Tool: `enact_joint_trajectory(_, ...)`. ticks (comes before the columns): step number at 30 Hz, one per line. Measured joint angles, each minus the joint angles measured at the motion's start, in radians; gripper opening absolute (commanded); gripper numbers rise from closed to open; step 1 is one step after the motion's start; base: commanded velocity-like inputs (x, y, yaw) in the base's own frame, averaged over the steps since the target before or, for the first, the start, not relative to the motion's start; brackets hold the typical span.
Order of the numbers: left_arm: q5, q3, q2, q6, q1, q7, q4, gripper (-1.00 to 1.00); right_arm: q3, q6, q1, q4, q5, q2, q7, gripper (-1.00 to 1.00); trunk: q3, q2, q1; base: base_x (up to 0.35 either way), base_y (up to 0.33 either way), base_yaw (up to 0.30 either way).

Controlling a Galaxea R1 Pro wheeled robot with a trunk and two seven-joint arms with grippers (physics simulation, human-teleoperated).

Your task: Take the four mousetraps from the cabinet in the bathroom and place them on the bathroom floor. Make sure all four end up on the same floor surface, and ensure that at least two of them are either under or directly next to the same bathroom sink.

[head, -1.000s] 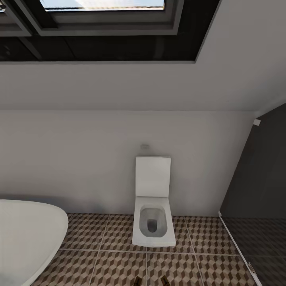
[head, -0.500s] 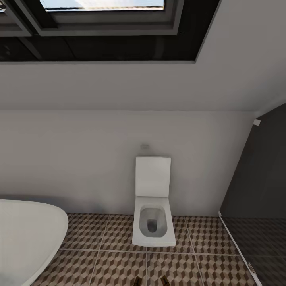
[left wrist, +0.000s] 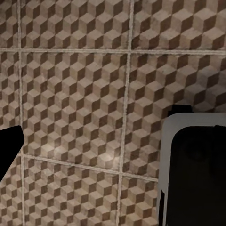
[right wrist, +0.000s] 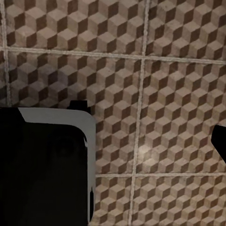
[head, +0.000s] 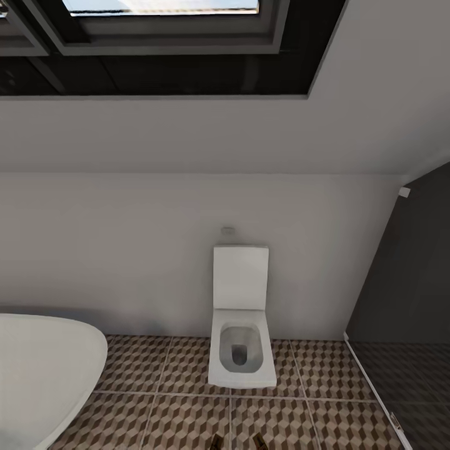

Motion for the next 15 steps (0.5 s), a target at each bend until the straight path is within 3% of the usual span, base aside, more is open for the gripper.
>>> enact_joint_trajectory(15, 0.0, 0.0, 0.001, 0.001, 0.0, -0.004, 0.002, 1.0, 0.001, 0.0, 0.0, -0.001, 0.0, 0.003, -0.001, 1.0, -0.002, 0.0, 0.0, 0.0, 0.0, 0.0)
